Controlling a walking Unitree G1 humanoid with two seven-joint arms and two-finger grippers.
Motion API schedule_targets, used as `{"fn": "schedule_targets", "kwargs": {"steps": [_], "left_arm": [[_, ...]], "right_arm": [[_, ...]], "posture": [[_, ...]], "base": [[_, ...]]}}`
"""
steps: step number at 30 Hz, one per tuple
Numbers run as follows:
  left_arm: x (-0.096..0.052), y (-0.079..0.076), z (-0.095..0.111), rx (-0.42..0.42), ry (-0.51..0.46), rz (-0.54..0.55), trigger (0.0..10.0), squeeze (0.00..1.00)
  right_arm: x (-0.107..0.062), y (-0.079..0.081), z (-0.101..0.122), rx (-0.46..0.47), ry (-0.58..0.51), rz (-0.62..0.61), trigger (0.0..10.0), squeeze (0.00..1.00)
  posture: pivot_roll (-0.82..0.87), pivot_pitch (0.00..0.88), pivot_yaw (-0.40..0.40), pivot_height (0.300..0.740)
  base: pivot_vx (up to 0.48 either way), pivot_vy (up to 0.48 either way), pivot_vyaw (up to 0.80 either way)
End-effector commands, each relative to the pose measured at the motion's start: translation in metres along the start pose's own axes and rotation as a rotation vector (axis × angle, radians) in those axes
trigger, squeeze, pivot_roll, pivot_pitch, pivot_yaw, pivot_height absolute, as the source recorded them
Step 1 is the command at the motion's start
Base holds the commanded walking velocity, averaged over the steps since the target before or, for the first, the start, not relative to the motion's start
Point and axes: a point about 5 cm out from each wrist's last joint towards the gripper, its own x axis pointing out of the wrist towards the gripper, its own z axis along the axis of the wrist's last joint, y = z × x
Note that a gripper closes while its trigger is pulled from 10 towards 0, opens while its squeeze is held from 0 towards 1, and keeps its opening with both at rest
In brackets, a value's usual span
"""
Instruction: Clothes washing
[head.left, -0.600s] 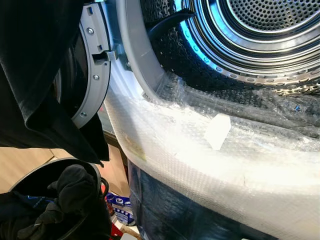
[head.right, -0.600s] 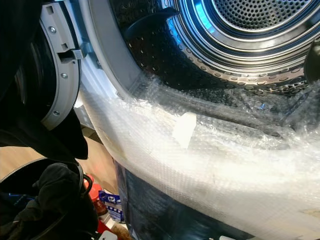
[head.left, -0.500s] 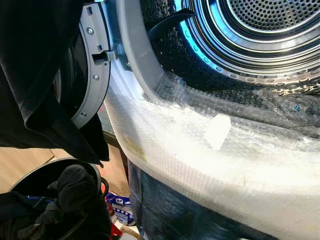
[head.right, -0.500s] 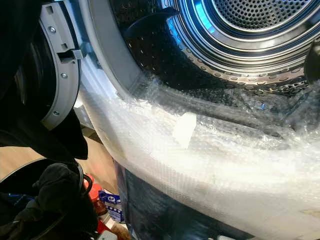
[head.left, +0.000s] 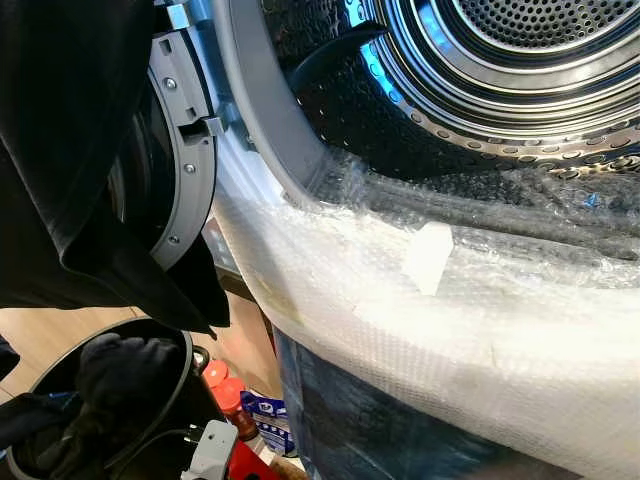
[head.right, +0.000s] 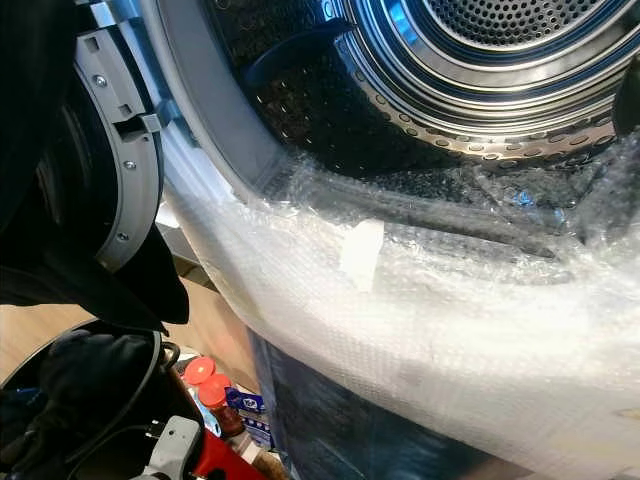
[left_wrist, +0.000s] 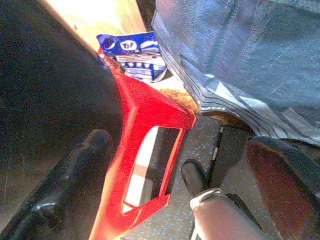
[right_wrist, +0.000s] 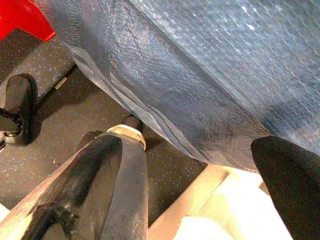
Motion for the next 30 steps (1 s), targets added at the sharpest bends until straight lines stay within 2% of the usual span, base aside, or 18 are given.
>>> {"fn": "schedule_targets", "kwargs": {"steps": [1,3,4,7,10,11,13,14,15,17,21,23,24,25,26,27,29,30], "left_arm": [[-0.001,0.003,-0.002,0.013,0.014,-0.005,10.0,0.00],[0.000,-0.001,0.000,0.023,0.006,-0.040,10.0,0.00],[0.003,-0.010,0.012,0.116,-0.032,-0.123,10.0,0.00],[0.004,-0.017,0.022,0.184,-0.062,-0.183,10.0,0.00],[0.007,-0.046,0.049,0.285,-0.144,-0.372,10.0,0.00],[0.007,-0.046,0.049,0.285,-0.144,-0.372,10.0,0.00],[0.005,-0.075,0.068,0.418,-0.209,-0.544,10.0,0.00],[0.005,-0.075,0.068,0.418,-0.209,-0.544,10.0,0.00],[0.004,-0.083,0.075,0.458,-0.241,-0.577,10.0,0.00],[0.002,-0.087,0.089,0.494,-0.312,-0.570,10.0,0.00],[-0.005,-0.086,0.113,0.562,-0.431,-0.454,10.0,0.00],[-0.017,-0.084,0.130,0.533,-0.535,-0.380,10.0,0.00],[-0.017,-0.084,0.130,0.533,-0.535,-0.380,10.0,0.00],[-0.023,-0.084,0.135,0.516,-0.569,-0.359,10.0,0.00],[-0.038,-0.075,0.138,0.510,-0.629,-0.286,10.0,0.00],[-0.038,-0.075,0.138,0.510,-0.629,-0.286,10.0,0.00],[-0.049,-0.066,0.133,0.509,-0.633,-0.245,10.0,0.00],[-0.064,-0.058,0.131,0.488,-0.631,-0.238,10.0,0.00]], "right_arm": [[-0.001,0.005,-0.006,0.001,0.032,0.009,10.0,0.00],[-0.001,0.005,-0.007,0.003,0.036,0.004,10.0,0.00],[-0.001,0.004,-0.007,-0.003,0.037,0.003,10.0,0.00],[0.000,0.004,-0.007,-0.004,0.038,0.003,10.0,0.00],[0.000,0.003,-0.008,-0.003,0.045,0.000,10.0,0.00],[0.000,0.003,-0.008,-0.003,0.045,0.000,10.0,0.00],[-0.001,0.004,-0.011,-0.010,0.050,0.005,10.0,0.00],[-0.001,0.004,-0.011,-0.010,0.050,0.005,10.0,0.00],[-0.001,0.005,-0.011,-0.010,0.050,0.008,10.0,0.00],[-0.001,0.006,-0.010,0.006,0.050,0.007,10.0,0.00],[-0.001,0.008,-0.011,0.014,0.048,0.009,10.0,0.00],[-0.001,0.010,-0.014,0.006,0.058,0.015,10.0,0.00],[-0.001,0.010,-0.014,0.006,0.058,0.015,10.0,0.00],[-0.002,0.011,-0.016,0.005,0.061,0.016,10.0,0.00],[-0.002,0.012,-0.019,0.001,0.070,0.022,10.0,0.00],[-0.002,0.012,-0.019,0.001,0.070,0.022,10.0,0.00],[-0.002,0.014,-0.022,-0.005,0.077,0.029,10.0,0.00],[-0.003,0.016,-0.022,-0.003,0.078,0.033,10.0,0.00]], "posture": [[-0.07,0.000,0.159,0.740],[-0.08,0.000,0.159,0.740],[-0.07,0.000,0.160,0.740],[-0.07,0.000,0.158,0.740],[-0.05,0.000,0.155,0.740],[-0.05,0.000,0.155,0.740],[-0.05,0.000,0.158,0.740],[-0.05,0.000,0.158,0.740],[-0.05,0.000,0.158,0.740],[-0.07,0.000,0.175,0.740],[-0.06,0.000,0.178,0.740],[-0.05,0.000,0.187,0.740],[-0.05,0.000,0.187,0.740],[-0.05,0.000,0.187,0.740],[-0.03,0.000,0.194,0.740],[-0.03,0.000,0.194,0.740],[-0.03,0.000,0.194,0.740],[-0.03,0.000,0.196,0.740]], "base": [[0.000,0.000,0.00],[0.000,0.000,0.00],[0.000,0.000,0.00],[0.000,0.000,0.00],[0.000,0.000,0.00],[0.000,0.000,0.00],[0.000,0.000,0.00],[0.000,0.000,0.00],[0.000,0.000,0.00],[0.000,0.000,0.00],[0.000,0.000,0.00],[0.000,0.000,0.00],[0.000,0.000,0.00],[0.000,0.000,0.00],[0.000,0.000,0.00],[0.000,0.000,0.00],[0.000,0.000,0.00],[0.000,0.000,0.00]]}}
